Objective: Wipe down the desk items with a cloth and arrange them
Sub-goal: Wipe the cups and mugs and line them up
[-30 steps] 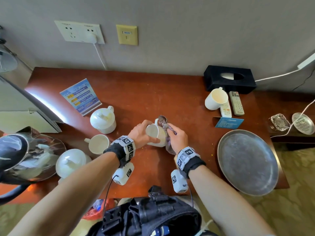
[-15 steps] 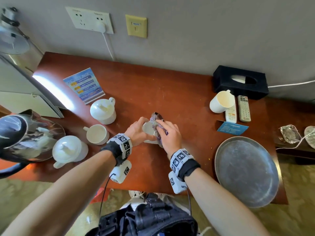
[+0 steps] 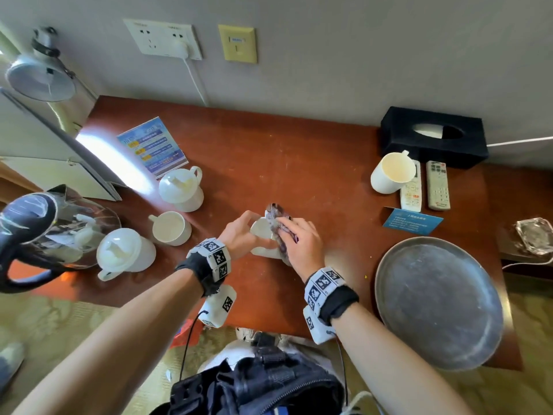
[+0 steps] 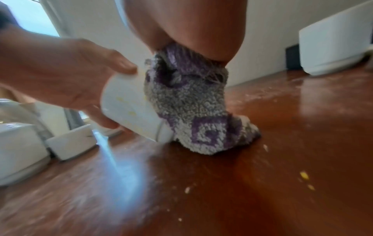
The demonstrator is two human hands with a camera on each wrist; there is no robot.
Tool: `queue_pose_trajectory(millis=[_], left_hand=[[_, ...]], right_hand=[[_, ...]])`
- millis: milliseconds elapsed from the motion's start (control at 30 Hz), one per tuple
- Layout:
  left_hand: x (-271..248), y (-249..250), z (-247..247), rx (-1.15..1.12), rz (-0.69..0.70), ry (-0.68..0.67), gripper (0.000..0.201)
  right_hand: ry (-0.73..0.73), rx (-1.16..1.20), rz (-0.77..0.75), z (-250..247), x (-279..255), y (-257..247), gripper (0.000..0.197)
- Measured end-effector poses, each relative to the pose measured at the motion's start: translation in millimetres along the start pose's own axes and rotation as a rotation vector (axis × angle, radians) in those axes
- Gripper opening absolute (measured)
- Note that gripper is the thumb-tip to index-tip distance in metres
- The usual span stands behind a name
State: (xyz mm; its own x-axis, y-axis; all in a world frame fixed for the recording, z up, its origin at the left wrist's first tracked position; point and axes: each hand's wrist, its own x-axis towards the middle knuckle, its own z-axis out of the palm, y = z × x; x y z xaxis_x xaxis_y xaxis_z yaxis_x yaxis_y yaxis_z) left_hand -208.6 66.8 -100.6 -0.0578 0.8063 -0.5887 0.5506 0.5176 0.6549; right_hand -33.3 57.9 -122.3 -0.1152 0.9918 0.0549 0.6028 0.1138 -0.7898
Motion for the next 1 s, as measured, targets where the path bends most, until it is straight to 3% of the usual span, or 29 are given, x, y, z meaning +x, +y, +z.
queue_pose_trajectory(millis=[167, 367, 433, 567, 733, 867, 1000], left_hand=[[-6.2, 0.8, 7.6, -0.049, -0.039, 0.057, 0.063], [-6.4, 4.6, 7.8, -0.075, -0.035, 0.055, 0.061], [-7.2, 4.2, 8.2, -0.073, -0.030, 0.050, 0.061], [-7.6, 7.4, 10.0, -0.043, 0.001, 0.044, 0.061], [-2.0, 8.9, 6.3, -0.051, -0.010, 0.043, 0.065], [-3.3, 2.3, 3.7, -0.038, -0.010, -0.015, 0.082], [-1.0, 6.6, 1.6, -0.012, -0.035, -0.014, 0.092]], right_hand=[[-0.102, -0.076, 0.283, -9.8, 11.9, 23.7, 0.029], [0.003, 0.066, 0.045, 0.0, 2.2, 0.4, 0.023], [0.009, 0.079, 0.082, 3.3, 4.0, 0.0, 0.022], [-0.047, 0.099, 0.348, -1.9, 19.5, 11.0, 0.025], [0.014, 0.199, 0.221, 0.5, 7.5, 1.6, 0.024], [0.073, 0.356, 0.336, 3.8, 11.0, 0.1, 0.023], [-0.006, 0.237, 0.327, -2.5, 29.7, -1.7, 0.023]])
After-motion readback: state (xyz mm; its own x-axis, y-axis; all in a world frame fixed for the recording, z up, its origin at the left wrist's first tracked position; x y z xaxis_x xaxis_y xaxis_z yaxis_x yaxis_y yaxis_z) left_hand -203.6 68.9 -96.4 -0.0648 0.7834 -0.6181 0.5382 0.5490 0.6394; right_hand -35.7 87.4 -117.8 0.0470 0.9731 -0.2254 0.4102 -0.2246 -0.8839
